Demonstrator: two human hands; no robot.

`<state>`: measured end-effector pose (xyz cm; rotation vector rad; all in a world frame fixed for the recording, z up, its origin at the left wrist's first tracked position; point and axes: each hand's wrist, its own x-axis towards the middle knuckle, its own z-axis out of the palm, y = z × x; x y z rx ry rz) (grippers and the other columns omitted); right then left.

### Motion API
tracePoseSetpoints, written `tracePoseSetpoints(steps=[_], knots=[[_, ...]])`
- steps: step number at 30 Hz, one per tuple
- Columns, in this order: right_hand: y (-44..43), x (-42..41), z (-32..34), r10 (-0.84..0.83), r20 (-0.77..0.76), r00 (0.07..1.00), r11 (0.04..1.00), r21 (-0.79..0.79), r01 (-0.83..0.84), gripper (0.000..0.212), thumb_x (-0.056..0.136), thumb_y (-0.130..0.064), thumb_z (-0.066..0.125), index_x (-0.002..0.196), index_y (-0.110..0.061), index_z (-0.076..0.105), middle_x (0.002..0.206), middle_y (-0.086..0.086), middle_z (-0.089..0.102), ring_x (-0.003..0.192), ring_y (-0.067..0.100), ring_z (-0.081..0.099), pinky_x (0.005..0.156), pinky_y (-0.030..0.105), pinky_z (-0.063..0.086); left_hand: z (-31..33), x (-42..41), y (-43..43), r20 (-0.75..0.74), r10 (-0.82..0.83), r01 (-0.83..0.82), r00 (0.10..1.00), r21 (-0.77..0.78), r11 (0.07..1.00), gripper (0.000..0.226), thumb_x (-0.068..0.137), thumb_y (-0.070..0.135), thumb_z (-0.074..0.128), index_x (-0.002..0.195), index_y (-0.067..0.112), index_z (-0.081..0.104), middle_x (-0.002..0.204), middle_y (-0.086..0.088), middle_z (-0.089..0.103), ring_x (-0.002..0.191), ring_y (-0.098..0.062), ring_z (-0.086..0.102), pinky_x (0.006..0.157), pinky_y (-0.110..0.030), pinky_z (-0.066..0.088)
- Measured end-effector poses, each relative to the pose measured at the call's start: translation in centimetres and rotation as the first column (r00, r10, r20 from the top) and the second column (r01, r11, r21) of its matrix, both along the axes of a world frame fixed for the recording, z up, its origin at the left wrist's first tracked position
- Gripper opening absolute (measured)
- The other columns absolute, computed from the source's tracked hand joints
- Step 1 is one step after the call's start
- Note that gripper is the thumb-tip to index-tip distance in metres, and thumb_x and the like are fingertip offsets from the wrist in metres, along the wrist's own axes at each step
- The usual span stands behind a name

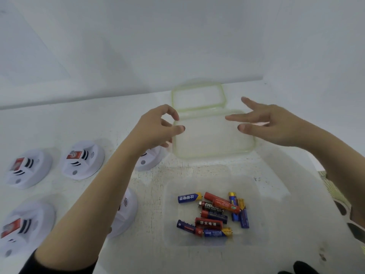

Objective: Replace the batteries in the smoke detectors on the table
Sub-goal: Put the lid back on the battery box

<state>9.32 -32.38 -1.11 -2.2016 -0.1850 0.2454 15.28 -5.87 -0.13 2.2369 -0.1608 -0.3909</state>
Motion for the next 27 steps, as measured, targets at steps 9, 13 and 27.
tracePoseSetpoints(steps=[9,13,27], knots=[[0.4,11.1,-0.8,-0.474,-0.207,0.856,0.878,-0.048,0.475,0.035,0.092,-0.026,0.058,0.119,-0.005,0.055,0.107,0.012,0.059,0.07,0.023,0.063,0.065,0.033,0.056,-2.3,10.0,-1.2,-0.125,0.269,-0.277,0.955,-0.058,0.959,0.03,0.091,0.002,0.057,0.12,0.008,0.048,0.105,-0.014,0.057,0.065,-0.018,0.06,0.049,-0.026,0.056],[0.1,14.0,-2.4,-0.555,-0.22,0.802,0.808,0.087,0.583,0.052,0.085,-0.007,0.064,0.131,-0.011,0.042,0.084,0.013,0.059,0.055,0.018,0.056,0.046,0.025,0.051,-3.6,12.5,-1.5,-0.209,0.327,-0.36,0.921,-0.146,0.921,0.048,0.084,-0.01,0.061,0.127,0.004,0.044,0.088,-0.015,0.059,0.06,-0.021,0.059,0.05,-0.029,0.057],[-1.4,11.0,-1.3,-0.276,-0.412,0.868,0.341,0.803,0.489,0.021,0.09,0.009,0.042,0.096,-0.005,0.056,0.091,0.017,0.059,0.077,0.03,0.071,0.074,0.029,0.057,-1.8,9.6,0.2,-0.248,0.106,-0.253,0.963,-0.689,0.68,0.038,0.08,-0.019,0.04,0.094,0.007,0.064,0.095,-0.002,0.073,0.095,-0.019,0.066,0.079,-0.029,0.058]])
